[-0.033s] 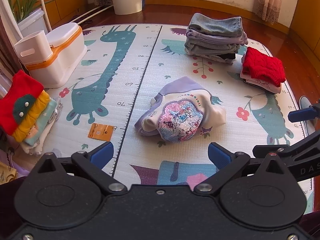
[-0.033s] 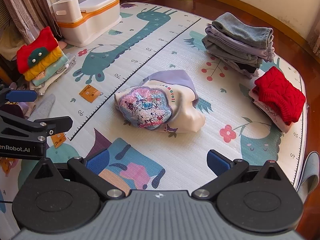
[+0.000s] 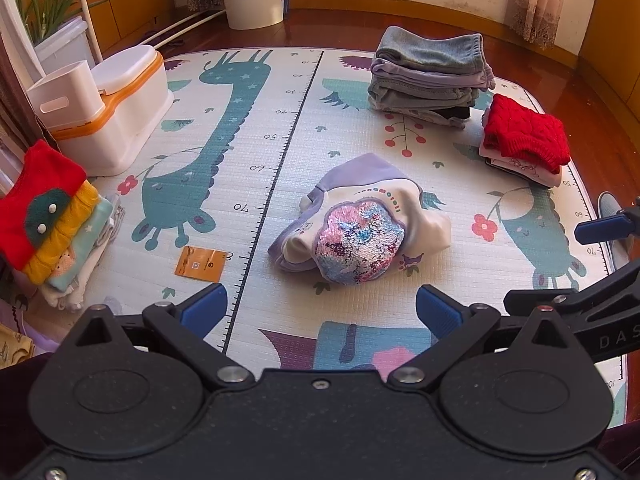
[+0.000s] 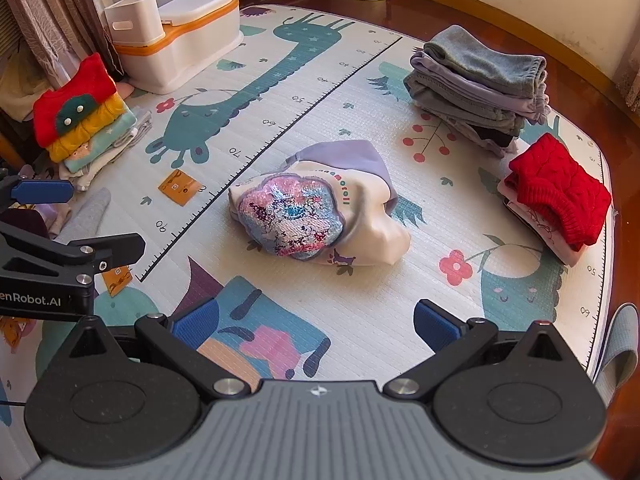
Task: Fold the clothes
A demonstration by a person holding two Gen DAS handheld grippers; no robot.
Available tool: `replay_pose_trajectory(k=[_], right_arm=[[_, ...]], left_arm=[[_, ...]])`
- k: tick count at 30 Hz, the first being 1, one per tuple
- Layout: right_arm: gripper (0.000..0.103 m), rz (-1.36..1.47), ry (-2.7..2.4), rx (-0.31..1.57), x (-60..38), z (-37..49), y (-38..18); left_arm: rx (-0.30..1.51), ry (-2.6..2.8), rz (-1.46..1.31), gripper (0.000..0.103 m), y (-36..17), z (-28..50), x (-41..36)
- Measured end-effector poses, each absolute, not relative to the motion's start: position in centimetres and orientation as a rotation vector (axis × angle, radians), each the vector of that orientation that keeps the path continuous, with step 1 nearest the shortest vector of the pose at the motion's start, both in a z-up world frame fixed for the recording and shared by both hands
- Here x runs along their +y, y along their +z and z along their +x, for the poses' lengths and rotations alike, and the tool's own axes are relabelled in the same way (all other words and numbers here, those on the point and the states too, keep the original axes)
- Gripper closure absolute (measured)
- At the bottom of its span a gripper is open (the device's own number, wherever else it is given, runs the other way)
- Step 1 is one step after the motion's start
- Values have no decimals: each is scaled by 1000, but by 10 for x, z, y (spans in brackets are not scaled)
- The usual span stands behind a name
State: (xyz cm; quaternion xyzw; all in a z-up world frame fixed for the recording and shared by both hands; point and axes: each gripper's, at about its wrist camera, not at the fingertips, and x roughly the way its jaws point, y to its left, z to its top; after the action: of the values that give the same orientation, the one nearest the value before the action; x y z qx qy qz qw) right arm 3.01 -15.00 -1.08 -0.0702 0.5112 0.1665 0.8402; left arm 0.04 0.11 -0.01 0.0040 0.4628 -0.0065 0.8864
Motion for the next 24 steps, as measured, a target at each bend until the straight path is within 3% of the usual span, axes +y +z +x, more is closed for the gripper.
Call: replay_pose_trajectory(k=[24], right_arm=[[0, -162, 361, 1091, -148, 32, -16]], left_arm=[[966, -14, 10, 1, -4, -1, 3]])
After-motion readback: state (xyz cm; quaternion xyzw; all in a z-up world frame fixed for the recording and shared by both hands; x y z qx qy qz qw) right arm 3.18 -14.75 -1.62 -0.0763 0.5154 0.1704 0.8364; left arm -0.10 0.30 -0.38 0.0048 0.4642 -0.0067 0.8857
